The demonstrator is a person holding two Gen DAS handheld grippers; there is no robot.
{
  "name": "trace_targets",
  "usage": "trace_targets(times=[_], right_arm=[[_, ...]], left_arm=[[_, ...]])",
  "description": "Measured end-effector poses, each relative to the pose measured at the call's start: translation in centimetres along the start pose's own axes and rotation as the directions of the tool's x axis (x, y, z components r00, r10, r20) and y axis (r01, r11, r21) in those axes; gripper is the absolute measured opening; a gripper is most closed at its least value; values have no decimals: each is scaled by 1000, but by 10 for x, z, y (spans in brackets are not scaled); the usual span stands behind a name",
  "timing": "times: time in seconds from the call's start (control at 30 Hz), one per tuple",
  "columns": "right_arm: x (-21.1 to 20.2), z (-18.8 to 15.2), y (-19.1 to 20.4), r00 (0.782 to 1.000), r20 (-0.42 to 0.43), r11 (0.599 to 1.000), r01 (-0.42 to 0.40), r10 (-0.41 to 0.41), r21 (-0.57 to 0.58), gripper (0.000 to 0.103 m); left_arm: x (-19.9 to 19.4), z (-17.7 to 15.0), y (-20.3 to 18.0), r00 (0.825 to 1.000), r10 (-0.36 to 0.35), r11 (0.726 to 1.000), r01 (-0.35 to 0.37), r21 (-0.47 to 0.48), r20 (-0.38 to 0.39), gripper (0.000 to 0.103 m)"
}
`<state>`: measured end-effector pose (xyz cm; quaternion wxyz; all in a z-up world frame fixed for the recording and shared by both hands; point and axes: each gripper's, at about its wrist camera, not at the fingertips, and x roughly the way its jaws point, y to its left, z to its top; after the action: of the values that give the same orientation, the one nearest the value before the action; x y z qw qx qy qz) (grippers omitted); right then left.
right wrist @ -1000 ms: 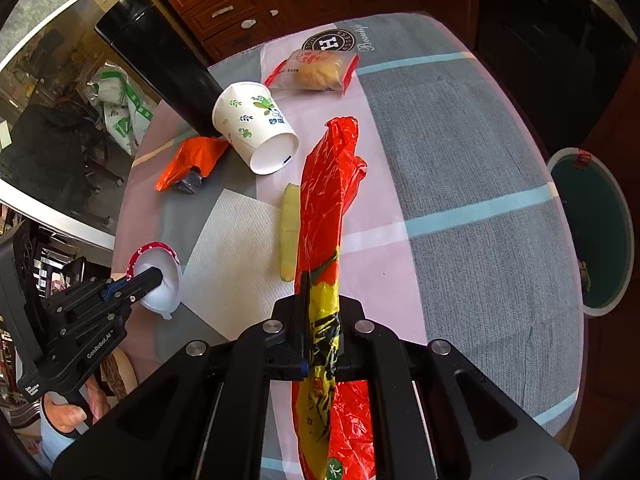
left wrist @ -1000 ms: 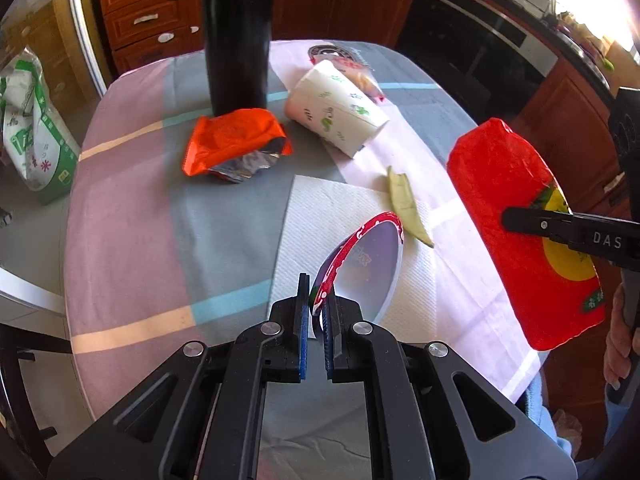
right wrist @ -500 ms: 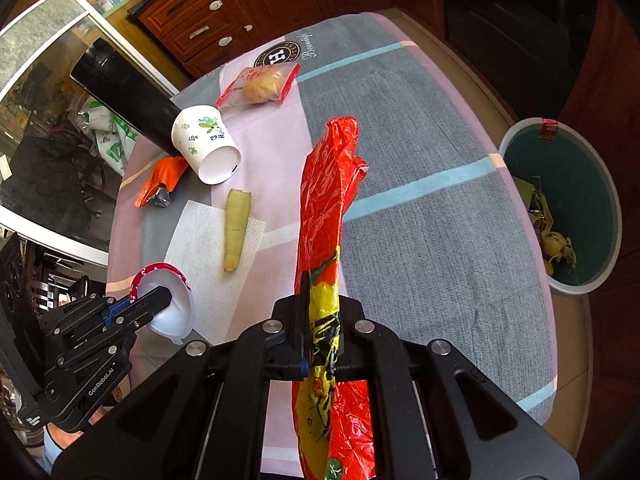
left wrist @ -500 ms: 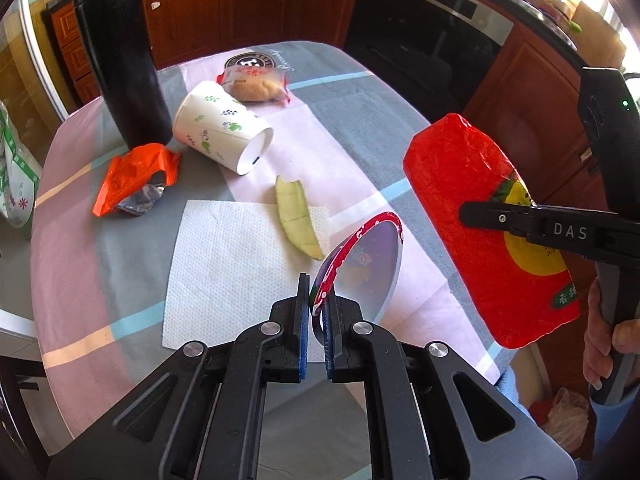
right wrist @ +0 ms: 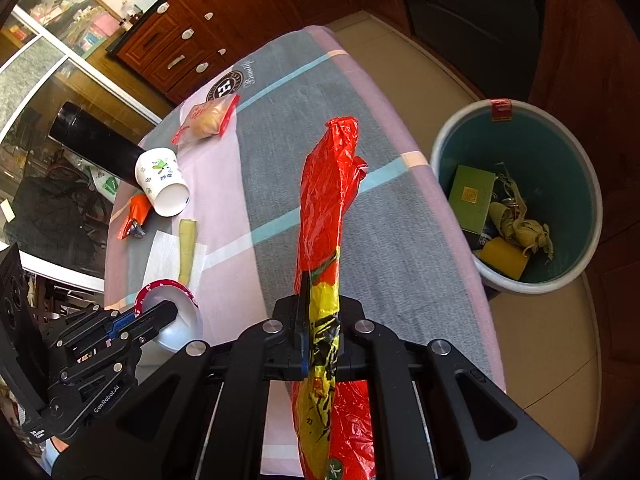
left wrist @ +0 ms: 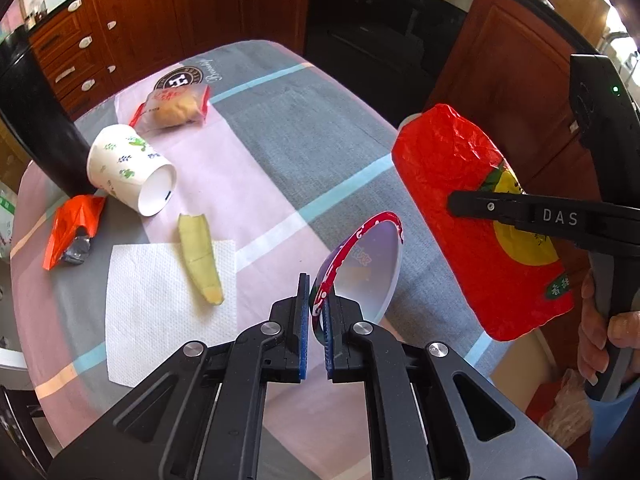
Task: Collect trash
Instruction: 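Carry snack bag and bowl over the bin and open both tools to drop them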
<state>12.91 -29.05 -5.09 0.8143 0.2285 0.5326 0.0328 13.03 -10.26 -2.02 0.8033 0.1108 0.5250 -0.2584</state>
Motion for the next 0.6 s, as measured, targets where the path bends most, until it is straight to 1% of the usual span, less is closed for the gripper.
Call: trace_targets(times=[0.13, 0.27, 0.4, 0.6], right_arm=[[-8, 4, -27, 1000, 14, 999, 6, -7, 32, 6], [-19, 10, -59, 999, 47, 997, 15, -18, 79, 6], [-32, 16, -99, 996, 78, 988, 33, -45, 152, 7], [-40, 25, -144, 992, 90, 975, 65, -86, 214, 7]], left_arm=[[12, 11, -20, 1000, -15, 1000, 16, 21, -16, 7], [25, 23, -44, 999, -34, 998, 35, 52, -28, 7], [36, 33, -66, 998, -54, 995, 57, 88, -38, 7], [59, 55, -91, 995, -81, 990, 87, 112, -56, 7]])
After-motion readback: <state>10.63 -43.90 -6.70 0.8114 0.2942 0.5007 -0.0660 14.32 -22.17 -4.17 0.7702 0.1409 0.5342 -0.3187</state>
